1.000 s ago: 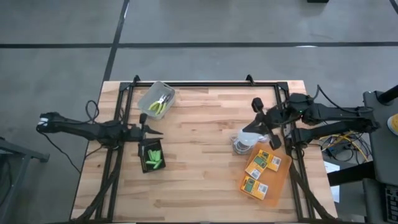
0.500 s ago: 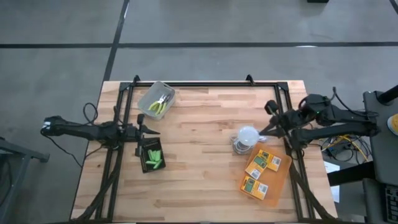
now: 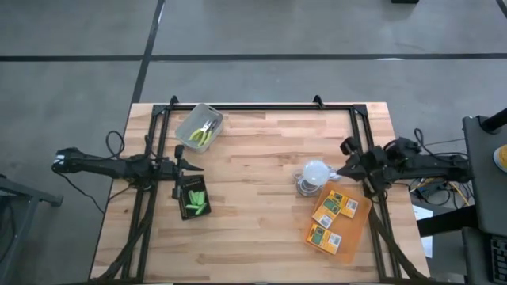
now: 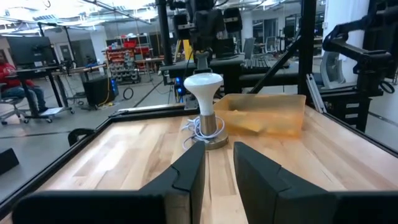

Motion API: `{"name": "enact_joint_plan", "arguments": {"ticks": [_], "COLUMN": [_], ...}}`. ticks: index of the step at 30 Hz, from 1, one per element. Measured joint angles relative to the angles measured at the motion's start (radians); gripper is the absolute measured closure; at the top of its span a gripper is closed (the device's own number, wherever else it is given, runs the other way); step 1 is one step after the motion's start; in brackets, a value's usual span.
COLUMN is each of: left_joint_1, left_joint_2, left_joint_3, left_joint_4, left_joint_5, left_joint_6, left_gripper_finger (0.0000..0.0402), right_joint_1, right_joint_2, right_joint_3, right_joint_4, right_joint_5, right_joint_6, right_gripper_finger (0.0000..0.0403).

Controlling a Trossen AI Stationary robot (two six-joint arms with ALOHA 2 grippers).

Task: Pick & Place School Supplies
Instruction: Return to Home Position

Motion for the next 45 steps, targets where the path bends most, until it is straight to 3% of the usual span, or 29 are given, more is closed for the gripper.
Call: {"name": "enact_joint_plan", "arguments": {"ticks": [3,9,19,30,36,45], "left_joint_1": [0.0,0.0,0.0,0.001,0.001,0.001], "left_joint_2": [0.0,0.0,0.006,0.008,0.008,0.024], "left_joint_3": [0.0,-0.001,-0.001,-0.002,-0.002,0.002], "left_joint_4": [0.0,-0.016,-0.05,-0.125,-0.22,-0.224], "left_joint_5": [0.0,0.0,-0.005,-0.008,-0.003,0.01], "left_joint_6": [-0.005,-0.043,-0.053,-0.103,-0.156,-0.155], "left_gripper_finger": [0.0312,0.0312,0.0312,0.0312,0.0312,0.0312], "right_joint_1": [0.0,0.001,0.001,0.001,0.001,0.001], "right_joint_2": [-0.052,-0.228,-0.229,-0.215,-0.215,-0.215], "right_joint_3": [-0.076,-0.193,-0.304,-0.304,-0.304,-0.304], "right_joint_4": [0.123,0.138,0.227,0.215,0.203,0.146], "right_joint_5": [-0.014,-0.016,-0.018,0.008,0.008,0.008], "right_joint_6": [-0.038,0.057,0.12,0.035,0.034,0.106], "right_gripper_finger": [0.0394,0.0394,0.0394,0.0394,0.0394,0.0394]}}
